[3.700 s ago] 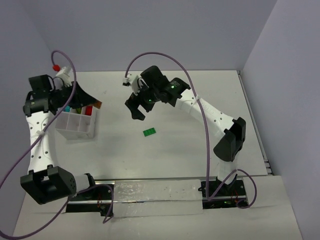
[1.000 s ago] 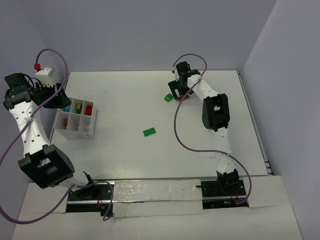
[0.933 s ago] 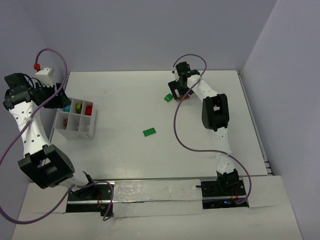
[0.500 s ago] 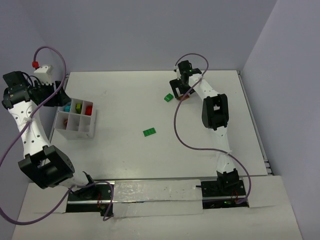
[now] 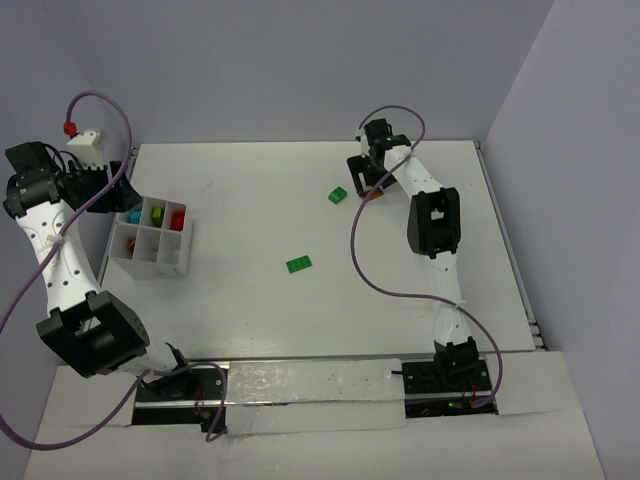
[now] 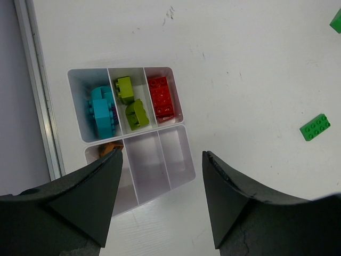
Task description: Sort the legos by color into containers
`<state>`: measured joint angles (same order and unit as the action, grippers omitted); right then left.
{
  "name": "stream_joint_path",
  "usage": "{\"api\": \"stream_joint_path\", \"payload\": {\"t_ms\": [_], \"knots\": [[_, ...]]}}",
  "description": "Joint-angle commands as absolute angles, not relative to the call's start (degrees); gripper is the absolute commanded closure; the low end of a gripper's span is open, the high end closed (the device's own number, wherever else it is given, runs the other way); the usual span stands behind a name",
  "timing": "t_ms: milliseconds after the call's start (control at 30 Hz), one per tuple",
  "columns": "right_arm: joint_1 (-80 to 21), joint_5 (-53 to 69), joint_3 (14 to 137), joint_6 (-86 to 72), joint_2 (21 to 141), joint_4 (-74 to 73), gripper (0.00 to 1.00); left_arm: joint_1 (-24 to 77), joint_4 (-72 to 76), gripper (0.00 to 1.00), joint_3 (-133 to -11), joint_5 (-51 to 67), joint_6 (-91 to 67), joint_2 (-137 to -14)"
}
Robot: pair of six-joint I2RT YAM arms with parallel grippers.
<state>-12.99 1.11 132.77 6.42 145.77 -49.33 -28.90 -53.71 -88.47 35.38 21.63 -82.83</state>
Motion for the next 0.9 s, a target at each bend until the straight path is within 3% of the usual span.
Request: {"api": "stream_joint_path", "payload": {"t_ms": [0,67,467,567,867], "knots": [[-13.10,1.59,134.64,6.15,146.65,-49.83,0.36,-28.56,-53.61,0.29,-91.58,36.65,21.48,-81.21],[-13.01,1.84,134.74,6.28,146.91,-50.45,0.41,-28.56,-53.61,0.30,-91.63,36.56,21.40,-81.34],[-12.79,1.54,127.90,5.18,142.15,-46.16,0.46,-28.52,-53.70,0.29,-91.97,37.24,20.77,-81.55],[-12.74,2.71,124.28,4.22,138.92,-43.95,0.59,-28.48,-52.97,0.30,-90.94,39.42,19.39,-80.66],[-12.77,19.21,121.43,-6.75,127.56,-40.61,0.71,-27.63,-38.70,0.34,-79.25,46.39,3.57,-71.88]]}}
